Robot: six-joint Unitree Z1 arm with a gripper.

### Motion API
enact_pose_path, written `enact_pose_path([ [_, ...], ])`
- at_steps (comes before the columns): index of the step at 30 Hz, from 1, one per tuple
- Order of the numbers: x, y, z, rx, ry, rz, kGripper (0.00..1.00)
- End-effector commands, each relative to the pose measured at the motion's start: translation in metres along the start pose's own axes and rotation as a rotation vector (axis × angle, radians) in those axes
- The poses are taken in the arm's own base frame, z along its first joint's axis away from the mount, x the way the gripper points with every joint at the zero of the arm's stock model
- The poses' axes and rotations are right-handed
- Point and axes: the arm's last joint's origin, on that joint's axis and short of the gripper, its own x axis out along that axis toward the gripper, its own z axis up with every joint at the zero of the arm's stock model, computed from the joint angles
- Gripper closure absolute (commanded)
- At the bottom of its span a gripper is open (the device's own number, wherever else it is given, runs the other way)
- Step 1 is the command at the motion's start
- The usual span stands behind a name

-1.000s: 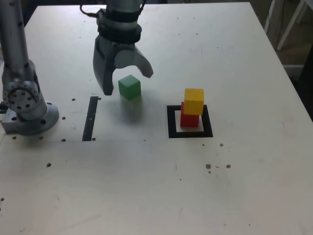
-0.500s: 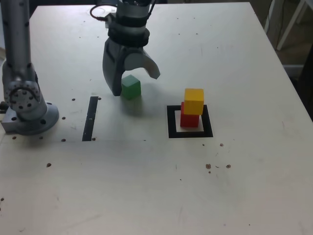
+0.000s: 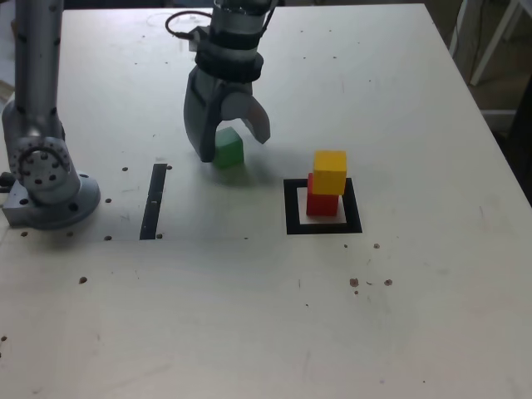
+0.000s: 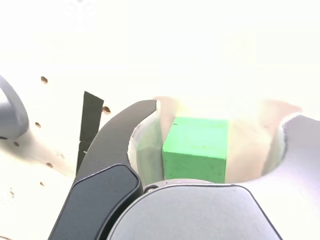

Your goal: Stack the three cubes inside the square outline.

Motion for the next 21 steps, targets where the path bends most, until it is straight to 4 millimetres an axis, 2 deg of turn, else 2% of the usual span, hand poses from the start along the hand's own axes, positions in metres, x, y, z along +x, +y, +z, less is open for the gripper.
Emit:
enact_pose_path([
  [1, 0.001, 0.000, 0.000, 0.003, 0.005, 0.000, 0.68],
  [12, -0.002, -0.002, -0.006, 0.015, 0.010, -0.006, 0.69],
  [21, -0.014, -0.017, -0.013, 0.066, 0.005, -0.006, 0.69],
])
